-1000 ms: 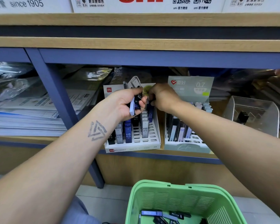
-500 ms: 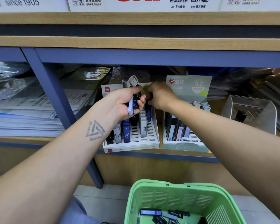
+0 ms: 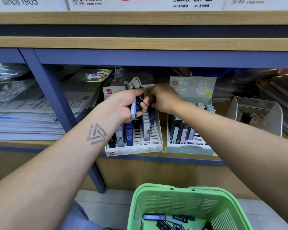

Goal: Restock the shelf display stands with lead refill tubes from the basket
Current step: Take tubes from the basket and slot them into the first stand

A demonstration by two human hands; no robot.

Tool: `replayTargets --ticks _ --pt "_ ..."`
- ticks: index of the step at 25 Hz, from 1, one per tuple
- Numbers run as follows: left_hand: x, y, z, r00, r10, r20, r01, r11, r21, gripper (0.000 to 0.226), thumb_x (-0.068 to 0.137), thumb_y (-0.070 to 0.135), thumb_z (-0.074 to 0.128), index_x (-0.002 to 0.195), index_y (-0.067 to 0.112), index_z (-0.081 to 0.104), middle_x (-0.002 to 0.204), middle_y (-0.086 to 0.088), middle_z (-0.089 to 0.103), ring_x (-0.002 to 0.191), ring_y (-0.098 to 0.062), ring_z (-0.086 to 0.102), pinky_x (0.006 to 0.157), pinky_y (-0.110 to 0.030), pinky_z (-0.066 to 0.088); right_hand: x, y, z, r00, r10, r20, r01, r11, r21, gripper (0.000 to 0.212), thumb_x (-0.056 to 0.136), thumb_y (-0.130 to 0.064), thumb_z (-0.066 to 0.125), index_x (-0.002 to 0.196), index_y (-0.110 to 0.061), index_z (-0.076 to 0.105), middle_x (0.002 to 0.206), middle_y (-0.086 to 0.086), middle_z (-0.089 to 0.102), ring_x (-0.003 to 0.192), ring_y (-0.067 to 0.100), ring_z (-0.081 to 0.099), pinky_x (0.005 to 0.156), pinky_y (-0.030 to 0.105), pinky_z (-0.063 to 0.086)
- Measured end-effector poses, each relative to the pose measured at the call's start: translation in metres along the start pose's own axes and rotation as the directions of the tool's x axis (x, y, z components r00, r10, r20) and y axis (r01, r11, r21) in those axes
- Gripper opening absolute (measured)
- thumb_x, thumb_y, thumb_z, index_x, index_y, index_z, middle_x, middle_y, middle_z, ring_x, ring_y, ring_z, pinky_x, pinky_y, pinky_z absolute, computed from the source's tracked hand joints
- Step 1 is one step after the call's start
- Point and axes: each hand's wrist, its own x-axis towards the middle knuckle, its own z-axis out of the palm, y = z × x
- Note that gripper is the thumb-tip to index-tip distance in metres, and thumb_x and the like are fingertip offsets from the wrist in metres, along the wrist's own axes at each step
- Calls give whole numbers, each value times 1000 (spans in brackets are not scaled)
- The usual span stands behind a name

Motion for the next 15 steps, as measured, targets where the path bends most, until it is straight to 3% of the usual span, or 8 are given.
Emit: replayTargets --ticks 4,8,12,15 --pt "3 -1 -1 1000 9 -17 -9 1000 30 23 101 20 57 84 5 56 59 -6 56 39 -8 49 37 -13 39 2 3 2 993 49 -105 -23 972 236 17 92 -11 65 107 -16 72 108 3 71 102 20 64 89 32 53" --pt "10 -2 -1 991 96 -90 -86 991 106 12 94 12 67 88 8 58 70 -5 56 37 -6 47 35 -12 37 0 3 -9 988 76 -136 25 784 620 20 95 -4 63 110 -13 72 96 -5 68 97 13 63 81 19 51" --pt "15 -2 -3 988 127 -86 -114 984 140 7 91 5 69 88 6 62 71 -7 59 37 -3 48 35 -12 38 -9 5 -11 997 44 -56 21 566 824 31 85 -2 77 109 -14 61 85 0 70 86 21 68 82 52 59" --pt "13 0 -6 991 117 -61 -109 987 123 7 93 6 66 87 4 62 70 -11 59 36 -2 48 37 -10 39 -13 6 -14 999 -6 -53 46 605 795 37 81 -2 81 106 -14 56 92 7 76 88 20 71 87 54 59"
